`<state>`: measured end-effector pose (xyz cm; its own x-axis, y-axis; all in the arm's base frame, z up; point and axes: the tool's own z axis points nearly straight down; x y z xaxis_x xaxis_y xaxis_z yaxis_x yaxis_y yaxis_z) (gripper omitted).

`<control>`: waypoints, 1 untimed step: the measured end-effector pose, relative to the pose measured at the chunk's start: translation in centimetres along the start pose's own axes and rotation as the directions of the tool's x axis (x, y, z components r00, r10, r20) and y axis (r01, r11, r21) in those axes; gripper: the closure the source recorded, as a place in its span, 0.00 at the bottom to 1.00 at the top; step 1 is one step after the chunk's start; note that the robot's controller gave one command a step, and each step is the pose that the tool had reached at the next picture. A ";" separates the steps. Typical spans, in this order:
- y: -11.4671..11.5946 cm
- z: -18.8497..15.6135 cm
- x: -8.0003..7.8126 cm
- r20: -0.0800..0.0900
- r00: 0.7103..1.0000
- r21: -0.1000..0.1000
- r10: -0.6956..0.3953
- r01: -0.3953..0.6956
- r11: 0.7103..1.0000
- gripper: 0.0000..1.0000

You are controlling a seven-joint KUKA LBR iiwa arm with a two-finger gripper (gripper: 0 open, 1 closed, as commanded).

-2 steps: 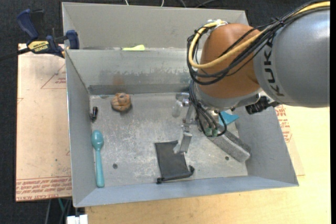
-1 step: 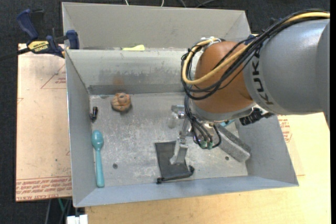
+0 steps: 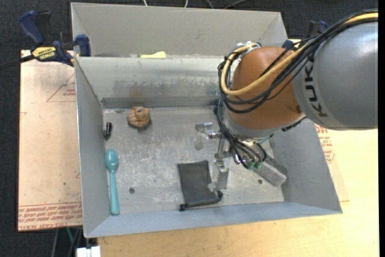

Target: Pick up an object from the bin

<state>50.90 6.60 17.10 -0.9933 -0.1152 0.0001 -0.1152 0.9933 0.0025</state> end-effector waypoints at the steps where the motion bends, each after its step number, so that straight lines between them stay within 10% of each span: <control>1: -2.3 3.9 0.6 0.003 0.980 -0.001 0.201 -0.201 0.980 0.00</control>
Offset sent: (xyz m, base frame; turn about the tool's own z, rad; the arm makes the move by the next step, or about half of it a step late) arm -0.0225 -0.0244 -0.0809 -0.0840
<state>50.61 4.28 13.18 -0.9962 0.0871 -0.0021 0.0871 0.9962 0.0034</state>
